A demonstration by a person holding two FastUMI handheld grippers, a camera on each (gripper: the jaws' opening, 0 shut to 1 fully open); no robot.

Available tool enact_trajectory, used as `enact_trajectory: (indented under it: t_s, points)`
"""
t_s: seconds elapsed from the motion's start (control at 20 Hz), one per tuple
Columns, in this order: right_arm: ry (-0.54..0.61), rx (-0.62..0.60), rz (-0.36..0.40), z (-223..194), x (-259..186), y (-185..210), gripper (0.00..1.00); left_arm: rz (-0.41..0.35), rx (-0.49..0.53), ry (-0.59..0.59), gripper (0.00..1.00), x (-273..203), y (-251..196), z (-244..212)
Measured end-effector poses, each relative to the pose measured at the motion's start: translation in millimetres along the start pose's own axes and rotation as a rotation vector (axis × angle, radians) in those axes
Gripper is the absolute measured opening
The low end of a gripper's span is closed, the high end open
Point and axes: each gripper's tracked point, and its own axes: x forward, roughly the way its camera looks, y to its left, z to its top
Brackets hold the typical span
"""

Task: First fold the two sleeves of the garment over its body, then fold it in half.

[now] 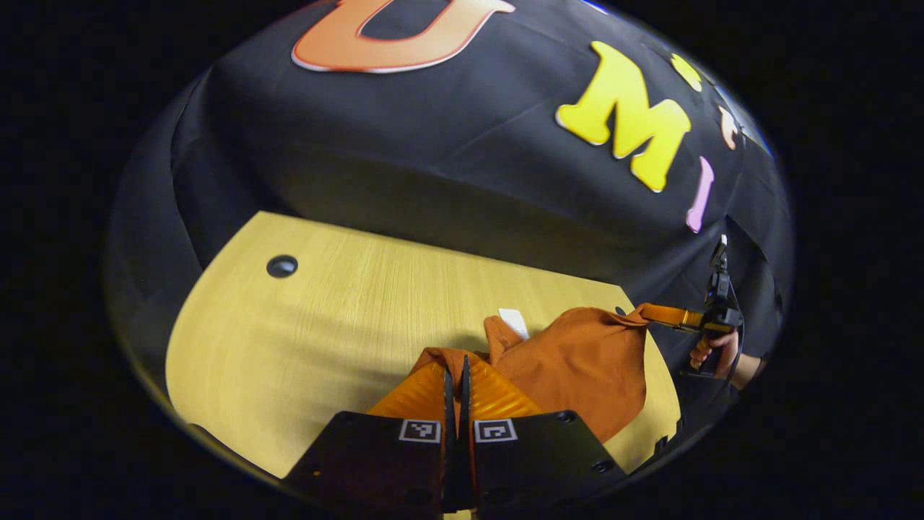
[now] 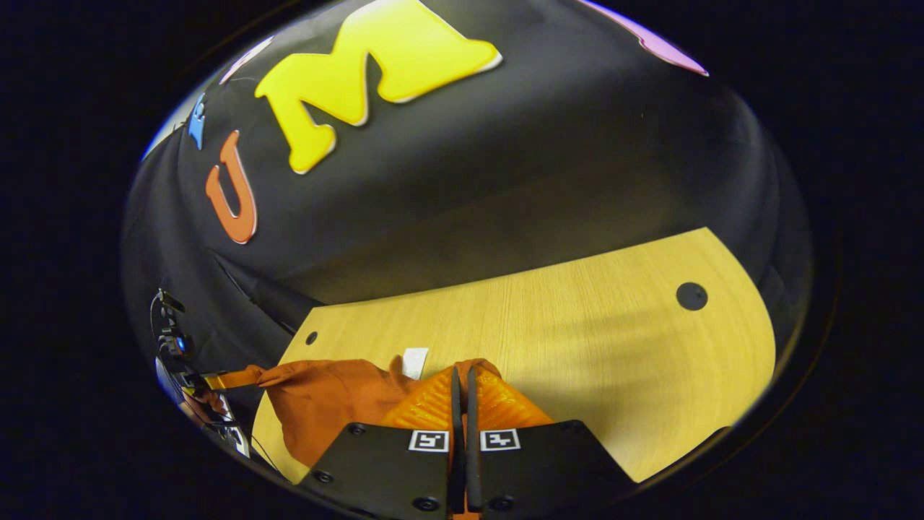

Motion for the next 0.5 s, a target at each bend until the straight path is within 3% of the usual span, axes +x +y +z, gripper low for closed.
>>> enact_trajectory:
  t_s: [0.3,0.5]
  points:
    - [0.082,0.013,-0.084,-27,54,-8,0.01,0.105,-0.066,0.067,0.04,58,15,-24]
    - [0.126,-0.01,-0.111,-41,66,-2,0.02,0.105,-0.103,0.062,0.12,66,16,-26]
